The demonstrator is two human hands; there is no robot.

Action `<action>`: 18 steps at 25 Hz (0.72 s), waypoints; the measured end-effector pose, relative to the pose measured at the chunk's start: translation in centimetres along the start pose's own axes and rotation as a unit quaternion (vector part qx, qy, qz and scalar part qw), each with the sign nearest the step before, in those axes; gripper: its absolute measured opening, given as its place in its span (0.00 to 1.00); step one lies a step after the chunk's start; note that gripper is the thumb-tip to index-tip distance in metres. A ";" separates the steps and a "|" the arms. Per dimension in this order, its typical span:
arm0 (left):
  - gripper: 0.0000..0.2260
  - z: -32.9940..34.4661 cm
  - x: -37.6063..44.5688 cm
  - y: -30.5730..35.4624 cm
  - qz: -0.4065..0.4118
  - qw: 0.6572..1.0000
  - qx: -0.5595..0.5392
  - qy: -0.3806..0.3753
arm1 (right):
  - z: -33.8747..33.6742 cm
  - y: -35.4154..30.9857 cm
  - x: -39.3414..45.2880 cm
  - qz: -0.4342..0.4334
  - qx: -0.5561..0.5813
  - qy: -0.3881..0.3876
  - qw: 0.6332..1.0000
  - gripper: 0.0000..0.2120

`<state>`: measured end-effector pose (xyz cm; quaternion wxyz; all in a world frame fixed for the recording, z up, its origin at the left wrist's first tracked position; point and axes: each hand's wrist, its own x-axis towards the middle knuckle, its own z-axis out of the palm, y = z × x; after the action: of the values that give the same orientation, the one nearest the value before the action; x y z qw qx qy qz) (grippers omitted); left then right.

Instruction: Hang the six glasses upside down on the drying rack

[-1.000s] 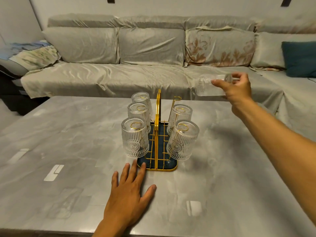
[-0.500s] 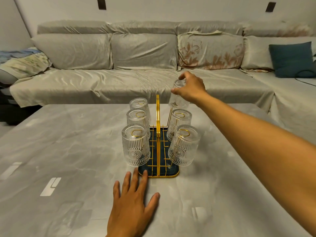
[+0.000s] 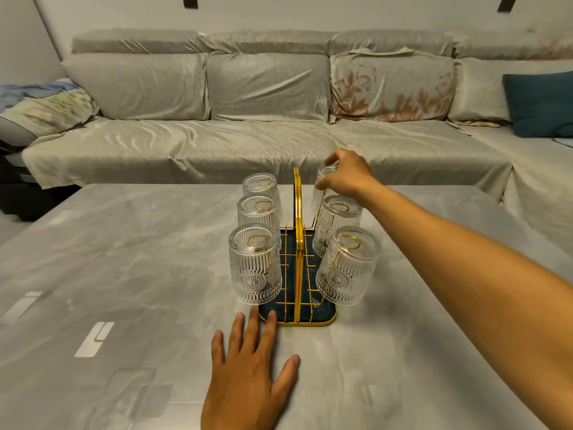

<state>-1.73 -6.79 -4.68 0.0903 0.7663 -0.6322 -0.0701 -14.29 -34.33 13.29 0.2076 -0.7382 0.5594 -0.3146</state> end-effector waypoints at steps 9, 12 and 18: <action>0.33 0.3 0.7 -0.1 -0.001 0.999 0.023 -0.033 | 0.8 0.7 0.6 0.017 -0.011 -0.041 0.999 0.28; 0.33 0.3 0.8 -0.2 -0.002 0.999 0.023 -0.031 | 0.7 0.6 0.7 0.026 -0.031 -0.053 0.998 0.28; 0.33 0.3 0.9 -0.3 -0.012 0.999 0.010 -0.040 | -0.2 0.8 -0.2 0.004 -0.023 -0.072 0.997 0.37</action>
<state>-1.35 -7.64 -5.06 0.0561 0.7712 -0.6269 -0.0954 -14.98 -34.37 12.85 0.2322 -0.7610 0.5532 -0.2467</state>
